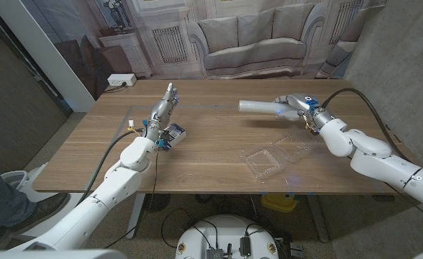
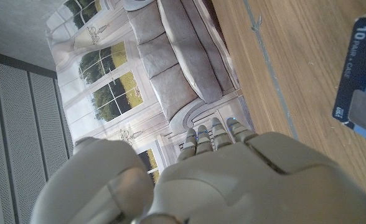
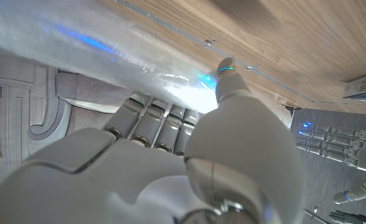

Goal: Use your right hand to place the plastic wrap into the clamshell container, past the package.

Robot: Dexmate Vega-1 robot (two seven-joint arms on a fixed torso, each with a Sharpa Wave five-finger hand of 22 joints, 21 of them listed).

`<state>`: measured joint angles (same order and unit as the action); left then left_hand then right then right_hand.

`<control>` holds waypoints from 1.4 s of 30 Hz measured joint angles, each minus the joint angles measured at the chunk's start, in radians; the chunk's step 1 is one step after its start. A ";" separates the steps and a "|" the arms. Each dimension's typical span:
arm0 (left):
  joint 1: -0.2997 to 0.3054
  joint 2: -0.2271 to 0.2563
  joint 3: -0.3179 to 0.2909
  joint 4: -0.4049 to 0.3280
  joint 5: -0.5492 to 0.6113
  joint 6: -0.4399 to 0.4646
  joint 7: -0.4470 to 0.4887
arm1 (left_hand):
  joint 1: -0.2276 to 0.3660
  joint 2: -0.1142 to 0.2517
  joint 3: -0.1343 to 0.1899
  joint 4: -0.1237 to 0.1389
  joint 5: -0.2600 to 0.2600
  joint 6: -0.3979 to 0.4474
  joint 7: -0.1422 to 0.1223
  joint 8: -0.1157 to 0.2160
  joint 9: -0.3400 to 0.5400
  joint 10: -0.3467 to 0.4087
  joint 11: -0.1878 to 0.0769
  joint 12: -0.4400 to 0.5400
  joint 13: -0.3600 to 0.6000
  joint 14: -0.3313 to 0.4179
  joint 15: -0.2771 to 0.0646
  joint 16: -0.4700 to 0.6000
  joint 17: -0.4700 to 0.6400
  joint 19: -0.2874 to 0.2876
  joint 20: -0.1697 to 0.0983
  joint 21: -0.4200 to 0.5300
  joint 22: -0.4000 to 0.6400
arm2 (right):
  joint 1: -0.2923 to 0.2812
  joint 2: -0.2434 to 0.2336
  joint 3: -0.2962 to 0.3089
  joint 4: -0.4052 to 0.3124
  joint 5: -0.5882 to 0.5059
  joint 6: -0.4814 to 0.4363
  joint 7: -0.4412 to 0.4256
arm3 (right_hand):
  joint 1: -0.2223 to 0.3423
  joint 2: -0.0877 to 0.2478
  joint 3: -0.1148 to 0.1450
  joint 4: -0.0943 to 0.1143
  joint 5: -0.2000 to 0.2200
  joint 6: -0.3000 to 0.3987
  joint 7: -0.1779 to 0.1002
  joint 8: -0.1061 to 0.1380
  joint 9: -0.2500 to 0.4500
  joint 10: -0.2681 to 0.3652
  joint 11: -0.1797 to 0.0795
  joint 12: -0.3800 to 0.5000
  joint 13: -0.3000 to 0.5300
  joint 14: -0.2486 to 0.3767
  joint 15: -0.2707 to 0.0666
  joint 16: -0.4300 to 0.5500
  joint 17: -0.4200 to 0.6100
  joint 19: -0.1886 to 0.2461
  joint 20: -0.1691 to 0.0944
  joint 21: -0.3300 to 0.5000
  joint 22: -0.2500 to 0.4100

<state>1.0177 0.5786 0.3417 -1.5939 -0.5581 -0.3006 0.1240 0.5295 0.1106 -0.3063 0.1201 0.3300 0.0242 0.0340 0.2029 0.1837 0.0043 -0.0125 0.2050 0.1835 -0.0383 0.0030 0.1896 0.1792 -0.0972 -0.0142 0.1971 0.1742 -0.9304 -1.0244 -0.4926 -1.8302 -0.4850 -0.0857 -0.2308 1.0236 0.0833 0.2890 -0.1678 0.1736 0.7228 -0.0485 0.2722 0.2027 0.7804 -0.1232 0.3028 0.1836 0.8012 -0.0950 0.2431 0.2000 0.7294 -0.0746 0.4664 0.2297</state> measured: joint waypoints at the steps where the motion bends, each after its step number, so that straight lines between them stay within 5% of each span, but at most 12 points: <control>1: 0.002 0.002 -0.001 -0.004 0.001 0.002 0.002 | 0.000 0.000 0.000 0.000 0.000 0.000 0.000 0.000 0.000 0.000 0.000 0.000 0.000 0.000 0.000 0.000 0.000 0.000 0.000 0.000 0.000 | -0.008 -0.006 0.006 -0.005 0.002 0.015 -0.003 | 0.000 0.000 0.000 0.000 0.000 0.000 0.000 0.000 0.000 0.000 0.000 -0.002 0.000 0.000 0.000 0.000 0.000 0.000 0.000 0.000 0.000; 20: 0.004 0.004 -0.001 -0.011 0.024 0.037 0.041 | 0.000 0.000 0.000 0.000 0.000 0.000 0.000 0.000 0.000 0.000 0.000 0.000 0.000 0.000 0.000 0.000 0.000 0.000 0.000 0.000 0.000 | -0.087 -0.085 0.078 -0.024 0.002 0.036 -0.006 | 0.000 0.000 0.000 0.000 0.000 0.004 0.002 -0.002 -0.001 0.000 0.000 -0.009 0.000 0.000 0.000 -0.009 0.000 0.000 0.000 0.005 -0.002; 21: 0.006 0.010 -0.002 -0.046 0.025 0.039 0.043 | 0.000 0.000 0.000 0.000 0.000 0.000 0.000 0.000 0.000 0.000 0.000 0.000 0.000 0.000 0.000 0.000 0.000 0.000 0.000 0.000 0.000 | -0.090 -0.088 0.081 -0.024 -0.005 0.124 -0.032 | 0.000 0.000 0.000 0.000 0.000 0.005 0.002 -0.002 -0.001 0.000 0.000 -0.009 0.000 0.000 0.000 -0.009 0.000 0.000 0.000 0.005 -0.002; 42: 0.006 0.010 0.002 -0.110 0.042 0.104 0.096 | 0.000 0.000 0.000 0.000 0.000 0.005 0.005 0.000 0.000 0.000 0.000 0.000 0.000 0.000 0.000 0.000 0.000 0.000 0.000 0.000 0.000 | -0.189 -0.182 0.175 -0.018 -0.011 0.240 -0.076 | 0.000 0.000 0.000 0.000 0.000 0.005 0.002 -0.008 0.005 0.000 0.000 -0.017 0.001 0.000 0.000 -0.009 0.000 -0.004 0.004 0.005 -0.007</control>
<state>1.0235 0.5891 0.3433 -1.7038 -0.5160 -0.1969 0.2201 0.5296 0.1105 -0.3063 0.1201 0.3300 0.0295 0.0394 0.2029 0.1836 0.0043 -0.0125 0.2050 0.1835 -0.0385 0.0032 0.1896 0.1792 -0.0972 -0.0142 0.1971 0.1742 -1.1195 -1.2066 -0.3173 -1.8481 -0.4955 0.1539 -0.3069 1.0237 0.0831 0.2889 -0.1677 0.1737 0.7275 -0.0468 0.2639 0.2081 0.7806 -0.1237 0.2858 0.1841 0.8011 -0.0949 0.2342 0.2003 0.7257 -0.0710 0.4715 0.2227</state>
